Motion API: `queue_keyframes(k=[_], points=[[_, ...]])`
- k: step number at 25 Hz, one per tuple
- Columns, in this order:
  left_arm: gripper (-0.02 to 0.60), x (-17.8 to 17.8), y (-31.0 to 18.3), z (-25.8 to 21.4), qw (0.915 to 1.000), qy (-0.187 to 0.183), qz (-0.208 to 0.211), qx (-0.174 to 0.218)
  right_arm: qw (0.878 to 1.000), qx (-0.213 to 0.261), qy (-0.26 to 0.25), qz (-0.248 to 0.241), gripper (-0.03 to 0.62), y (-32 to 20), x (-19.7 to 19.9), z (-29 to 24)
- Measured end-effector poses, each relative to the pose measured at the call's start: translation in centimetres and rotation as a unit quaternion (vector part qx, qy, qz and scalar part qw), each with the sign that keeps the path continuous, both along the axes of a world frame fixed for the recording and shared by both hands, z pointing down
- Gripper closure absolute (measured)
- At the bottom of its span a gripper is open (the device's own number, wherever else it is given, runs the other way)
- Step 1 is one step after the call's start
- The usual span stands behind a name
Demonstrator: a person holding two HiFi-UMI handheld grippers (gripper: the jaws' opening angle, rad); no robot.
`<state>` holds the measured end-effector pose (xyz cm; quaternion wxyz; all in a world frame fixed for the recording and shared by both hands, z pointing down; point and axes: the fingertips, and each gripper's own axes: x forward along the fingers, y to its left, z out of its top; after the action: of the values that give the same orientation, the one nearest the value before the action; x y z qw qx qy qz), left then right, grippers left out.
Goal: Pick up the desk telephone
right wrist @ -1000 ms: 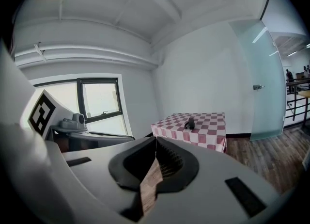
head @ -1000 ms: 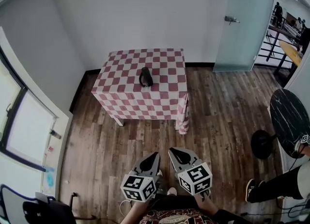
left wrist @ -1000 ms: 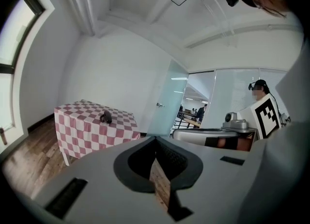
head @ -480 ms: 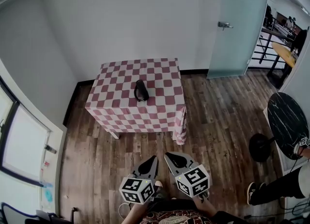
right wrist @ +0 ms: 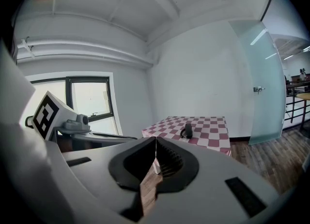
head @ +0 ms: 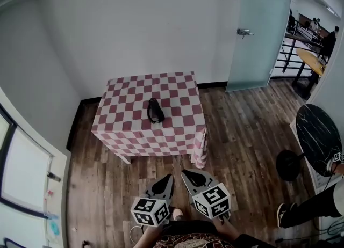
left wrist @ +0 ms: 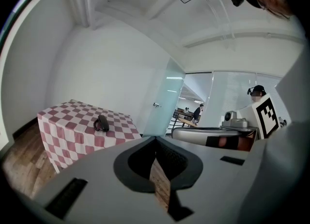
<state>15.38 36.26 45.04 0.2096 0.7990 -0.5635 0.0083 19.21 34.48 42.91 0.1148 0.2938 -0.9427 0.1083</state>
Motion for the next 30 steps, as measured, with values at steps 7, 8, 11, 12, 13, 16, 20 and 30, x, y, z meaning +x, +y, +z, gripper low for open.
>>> queue_keyframes(k=[7,8,11,12,13,16,20,30], points=[[0.574,-2.0,-0.5,0.4,1.0,0.004,-0.006,-0.006,1.0,-0.01,-0.003,0.007,0.576,-0.6,-1.3,1.0],[0.574,-2.2,-0.6,0.3,1.0,0.003,-0.007,-0.006,1.0,-0.011,-0.001,0.006,0.576,-0.7,-1.6,1.1],[0.574,-2.6,-0.9,0.5,0.9999,0.002,-0.008,-0.008,1.0,-0.013,0.002,0.003,0.576,-1.0,-2.0,1.4],[0.574,-2.7,-1.0,0.6,0.9999,0.003,-0.009,-0.009,1.0,-0.014,0.002,0.001,0.576,-1.2,-2.2,1.4],[0.574,-2.9,-1.2,0.7,0.9999,0.004,-0.011,-0.01,1.0,-0.015,0.002,-0.002,0.576,-1.3,-2.4,1.5],[0.574,-3.3,-1.8,0.9,0.9998,0.004,-0.018,-0.012,1.0,-0.018,-0.001,-0.01,0.576,-2.1,-2.8,1.7],[0.574,-4.2,-3.4,1.1,0.9995,0.005,-0.029,-0.014,1.0,-0.022,0.003,-0.018,0.576,-3.9,-3.8,2.0],[0.574,-3.9,-10.1,0.5,0.9987,0.008,-0.047,-0.019,0.999,-0.028,0.006,-0.046,0.576,-10.2,-4.1,1.9]])
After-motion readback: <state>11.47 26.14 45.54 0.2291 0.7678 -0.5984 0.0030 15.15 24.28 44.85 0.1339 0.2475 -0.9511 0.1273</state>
